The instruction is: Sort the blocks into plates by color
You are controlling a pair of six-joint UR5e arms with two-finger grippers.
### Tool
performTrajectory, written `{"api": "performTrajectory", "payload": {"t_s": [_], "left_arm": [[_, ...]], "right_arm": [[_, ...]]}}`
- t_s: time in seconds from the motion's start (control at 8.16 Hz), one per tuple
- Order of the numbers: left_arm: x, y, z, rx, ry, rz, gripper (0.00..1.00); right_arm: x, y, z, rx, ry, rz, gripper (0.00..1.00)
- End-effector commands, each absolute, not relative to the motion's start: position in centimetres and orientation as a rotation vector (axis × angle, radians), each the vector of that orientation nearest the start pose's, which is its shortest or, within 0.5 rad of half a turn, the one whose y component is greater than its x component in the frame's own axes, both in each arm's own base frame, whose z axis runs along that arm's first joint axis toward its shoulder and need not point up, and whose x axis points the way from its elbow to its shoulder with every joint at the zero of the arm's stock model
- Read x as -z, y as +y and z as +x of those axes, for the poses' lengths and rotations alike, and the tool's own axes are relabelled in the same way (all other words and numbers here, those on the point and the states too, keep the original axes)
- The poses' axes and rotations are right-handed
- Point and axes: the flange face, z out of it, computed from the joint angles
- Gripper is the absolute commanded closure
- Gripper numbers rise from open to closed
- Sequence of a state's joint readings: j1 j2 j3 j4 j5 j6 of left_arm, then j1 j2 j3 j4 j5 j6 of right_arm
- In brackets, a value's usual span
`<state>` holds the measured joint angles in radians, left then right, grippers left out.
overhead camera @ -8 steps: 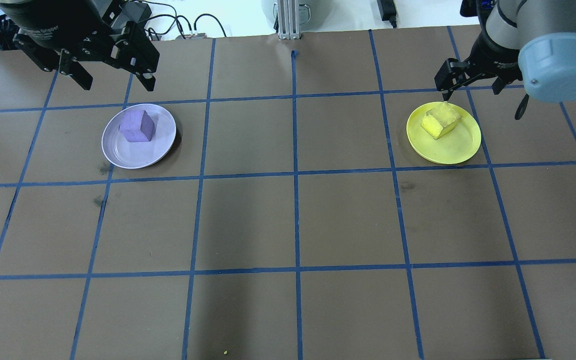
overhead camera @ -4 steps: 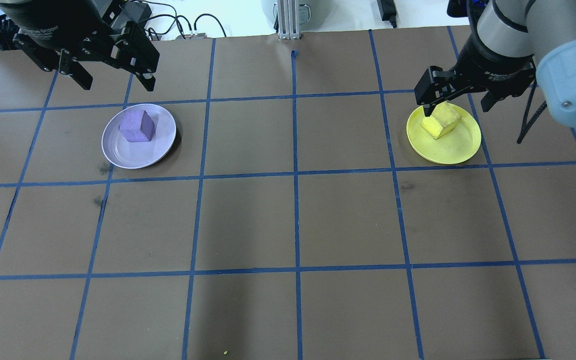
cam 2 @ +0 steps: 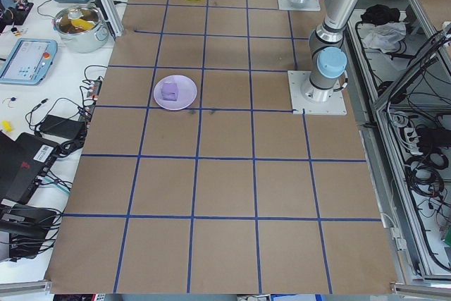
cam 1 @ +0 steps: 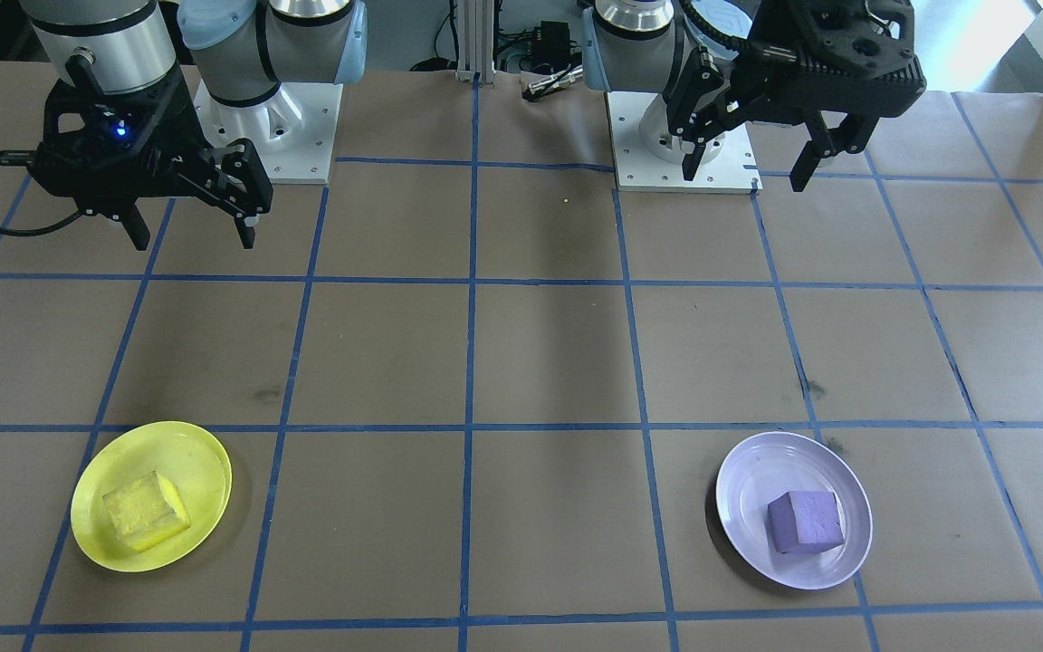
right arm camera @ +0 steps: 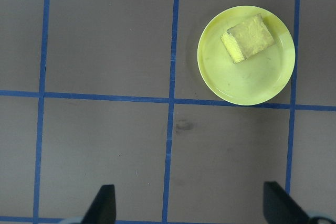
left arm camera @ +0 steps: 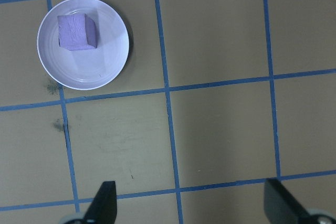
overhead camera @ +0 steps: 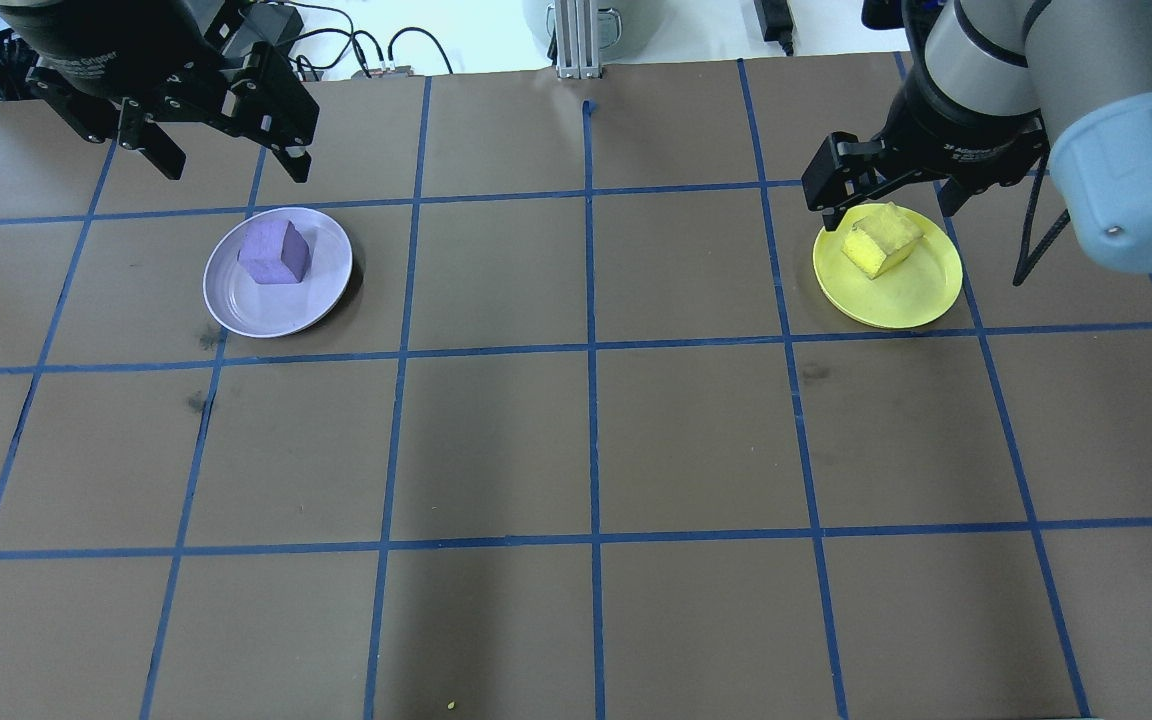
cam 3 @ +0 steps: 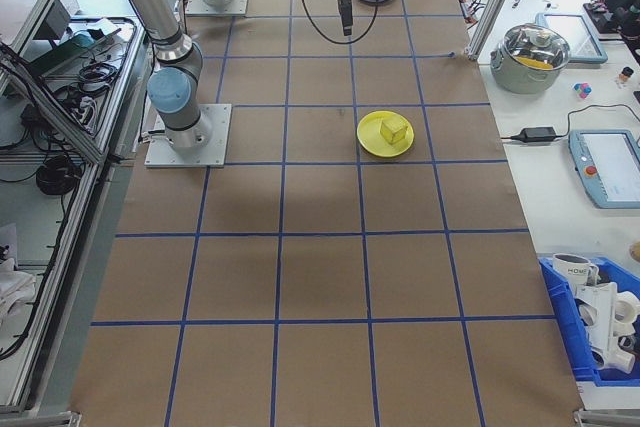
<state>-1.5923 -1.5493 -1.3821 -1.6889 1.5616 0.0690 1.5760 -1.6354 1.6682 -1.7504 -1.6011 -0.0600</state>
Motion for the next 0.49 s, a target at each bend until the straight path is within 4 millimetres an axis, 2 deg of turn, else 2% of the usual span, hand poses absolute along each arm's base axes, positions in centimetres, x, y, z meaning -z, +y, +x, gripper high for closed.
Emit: {"api": "performTrajectory", "payload": {"t_s": [0.0,0.37], "left_arm": [[-57.92,-47.99,-14.47,0.145,3.144,0.143,0.00],[-57.99,-47.92,-14.47,0.148,3.143,0.143,0.00]], "right_arm": [[-50.48,-46.11,13.32,0.283,3.161,-0.110,0.00],[-49.92,-46.40,13.23,0.267,3.172,-0.109,0.00]]}}
